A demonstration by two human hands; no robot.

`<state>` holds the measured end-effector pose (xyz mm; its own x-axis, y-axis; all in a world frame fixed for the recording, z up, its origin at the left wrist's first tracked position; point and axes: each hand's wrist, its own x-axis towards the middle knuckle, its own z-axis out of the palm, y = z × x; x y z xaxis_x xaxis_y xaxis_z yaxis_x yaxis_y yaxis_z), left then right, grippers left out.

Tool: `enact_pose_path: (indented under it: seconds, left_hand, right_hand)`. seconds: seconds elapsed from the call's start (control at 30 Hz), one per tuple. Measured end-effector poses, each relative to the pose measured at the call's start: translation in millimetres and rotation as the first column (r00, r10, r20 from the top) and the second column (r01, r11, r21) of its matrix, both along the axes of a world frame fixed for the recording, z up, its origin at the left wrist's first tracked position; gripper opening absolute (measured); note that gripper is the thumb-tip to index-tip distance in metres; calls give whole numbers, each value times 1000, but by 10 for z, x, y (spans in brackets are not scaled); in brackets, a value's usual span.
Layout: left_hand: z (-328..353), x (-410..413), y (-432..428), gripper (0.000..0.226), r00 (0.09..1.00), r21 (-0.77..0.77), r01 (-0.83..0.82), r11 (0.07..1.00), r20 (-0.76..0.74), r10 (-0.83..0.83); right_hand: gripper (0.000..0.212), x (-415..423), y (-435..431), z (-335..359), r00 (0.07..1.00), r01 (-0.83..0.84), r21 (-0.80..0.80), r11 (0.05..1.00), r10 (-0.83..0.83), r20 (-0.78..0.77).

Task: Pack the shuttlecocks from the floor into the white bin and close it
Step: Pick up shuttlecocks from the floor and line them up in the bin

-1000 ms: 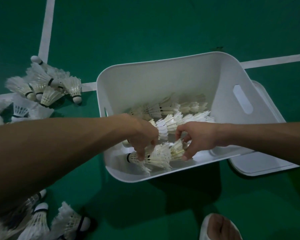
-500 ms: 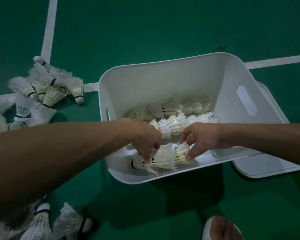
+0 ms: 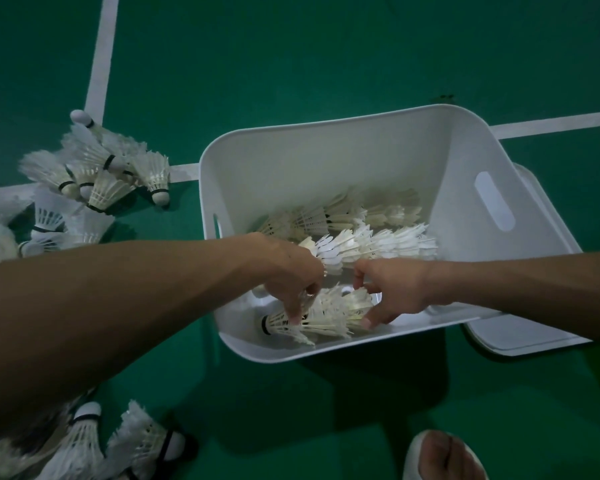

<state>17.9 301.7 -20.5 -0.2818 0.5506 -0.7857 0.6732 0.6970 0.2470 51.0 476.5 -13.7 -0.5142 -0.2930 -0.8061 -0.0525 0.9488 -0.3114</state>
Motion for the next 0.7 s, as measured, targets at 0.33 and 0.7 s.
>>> enact_pose_path:
  seconds: [0.33,0.7]
  left_hand:
    - [267,27,-56,60,994,50,-101,994,-33,103]
    - [1064,-7,-692,38,835,461,-211,862,-373,404]
  right_hand:
    - [56,-106,8,451,957,-237,137,962,255,-139]
    - [60,-142,-398,998,797,-224,131,966,259,-545]
